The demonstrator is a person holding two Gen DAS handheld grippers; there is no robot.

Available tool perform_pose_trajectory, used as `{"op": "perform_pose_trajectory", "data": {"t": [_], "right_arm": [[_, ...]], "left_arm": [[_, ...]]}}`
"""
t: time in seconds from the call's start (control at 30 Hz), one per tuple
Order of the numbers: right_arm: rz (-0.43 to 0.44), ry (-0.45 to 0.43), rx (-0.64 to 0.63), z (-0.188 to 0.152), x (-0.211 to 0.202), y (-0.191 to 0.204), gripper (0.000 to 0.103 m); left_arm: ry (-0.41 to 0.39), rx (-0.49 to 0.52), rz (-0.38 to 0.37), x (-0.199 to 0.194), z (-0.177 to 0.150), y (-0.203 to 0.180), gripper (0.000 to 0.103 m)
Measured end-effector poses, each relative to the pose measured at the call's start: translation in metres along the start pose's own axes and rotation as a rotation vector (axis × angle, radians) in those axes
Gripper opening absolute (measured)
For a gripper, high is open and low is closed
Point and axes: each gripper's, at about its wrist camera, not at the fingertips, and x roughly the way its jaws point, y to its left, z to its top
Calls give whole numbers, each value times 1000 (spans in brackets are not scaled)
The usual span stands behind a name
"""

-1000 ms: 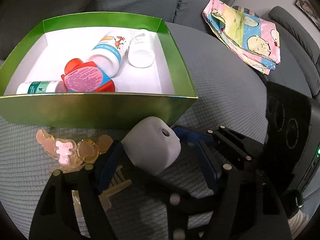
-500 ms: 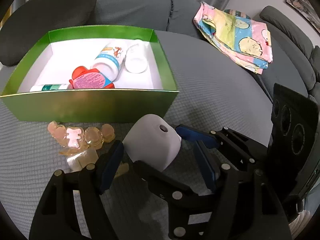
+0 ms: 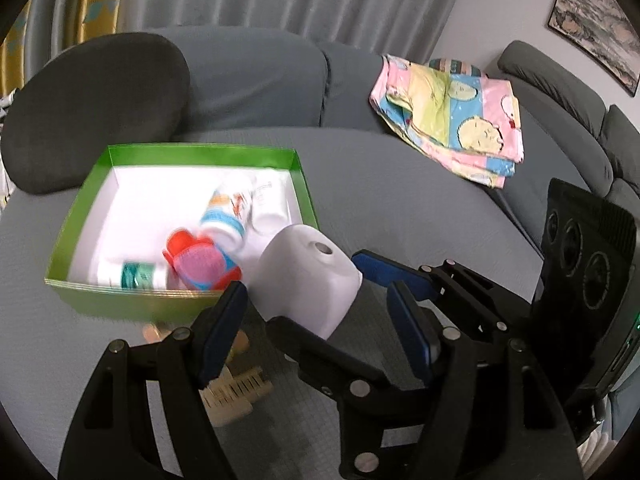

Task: Organize rigid objects
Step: 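Carry the white object over the green box and release it inside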

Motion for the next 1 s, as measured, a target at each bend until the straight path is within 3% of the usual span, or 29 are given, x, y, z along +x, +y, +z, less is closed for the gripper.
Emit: {"op": "perform_pose_trajectory", "data": {"t": [0.3, 0.53, 0.6, 0.67, 0.73, 1.0], "right_arm": [[29, -4, 22, 34, 35, -7, 74], [41, 57, 48, 36, 72, -16, 75], [43, 90, 60, 34, 82, -19, 75], [28, 106, 64, 33, 89, -21, 75], [-1, 114, 56, 32, 91, -20, 75], [-125, 125, 13, 19, 72, -21, 75]], "left_arm": [[-8, -26, 23, 16, 34, 27, 71], [33, -85, 27, 41, 40, 50, 71], [47, -106, 31, 47, 40, 56, 75], [58, -113, 76, 51, 39, 59, 91], [64, -121, 111, 51, 37, 63, 97], [18, -127, 222, 25, 28, 71, 99]]}}
